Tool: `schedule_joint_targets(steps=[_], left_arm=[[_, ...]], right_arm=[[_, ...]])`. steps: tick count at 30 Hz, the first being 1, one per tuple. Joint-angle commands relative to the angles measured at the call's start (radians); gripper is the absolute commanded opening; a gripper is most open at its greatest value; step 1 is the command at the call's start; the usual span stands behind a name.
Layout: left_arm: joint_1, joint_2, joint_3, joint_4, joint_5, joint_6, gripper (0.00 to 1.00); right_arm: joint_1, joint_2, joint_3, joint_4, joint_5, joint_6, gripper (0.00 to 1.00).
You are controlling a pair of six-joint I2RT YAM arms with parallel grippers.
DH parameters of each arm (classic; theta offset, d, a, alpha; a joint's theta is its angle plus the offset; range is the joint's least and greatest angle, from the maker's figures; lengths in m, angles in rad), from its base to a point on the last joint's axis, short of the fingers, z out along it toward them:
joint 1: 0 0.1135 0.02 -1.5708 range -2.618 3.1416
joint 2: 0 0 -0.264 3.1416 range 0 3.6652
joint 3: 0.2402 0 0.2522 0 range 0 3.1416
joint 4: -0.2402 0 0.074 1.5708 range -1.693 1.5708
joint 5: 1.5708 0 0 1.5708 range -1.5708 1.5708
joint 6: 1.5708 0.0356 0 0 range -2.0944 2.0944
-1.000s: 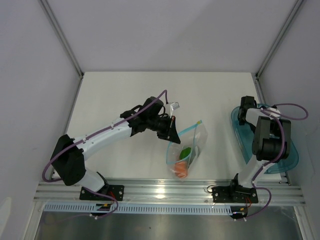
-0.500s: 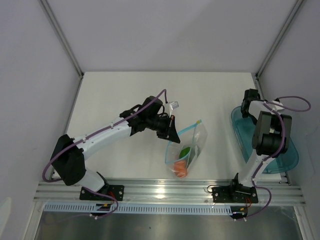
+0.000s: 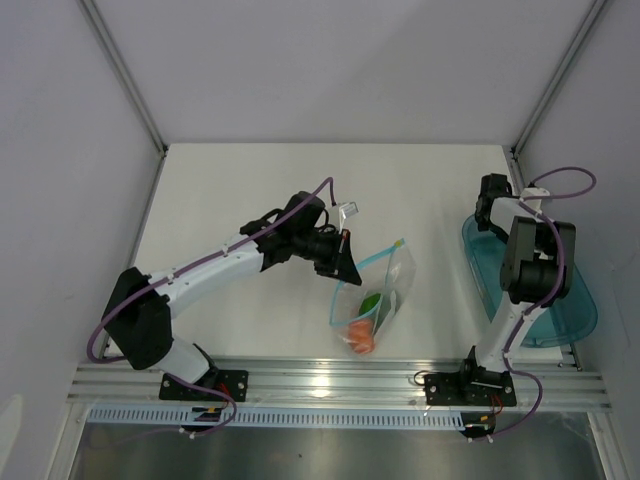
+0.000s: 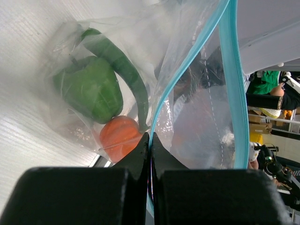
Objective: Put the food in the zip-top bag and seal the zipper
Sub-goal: Pick up the fake food from the bin.
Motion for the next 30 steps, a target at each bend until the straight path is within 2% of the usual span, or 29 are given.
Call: schedule_joint_targets(steps=[1,9,30], left_arm=[[0.011,0.000,-0.011,0.050,0.038,0.011,0.01],[0.011,0.006,-0.006,0.055,0.057,0.006,0.00],[0.012,0.014,-0.009,0.069,0.069,-0.020,0.01]], right_arm=[[0.007,0.028,0.024,0.041,0.047,-0.197,0.99],[-0.013,0.071,0.018,0.087,-0.009,-0.294,0.99],[-0.117,0.074,-0.021,0.122,-0.079,-0.363,0.99]])
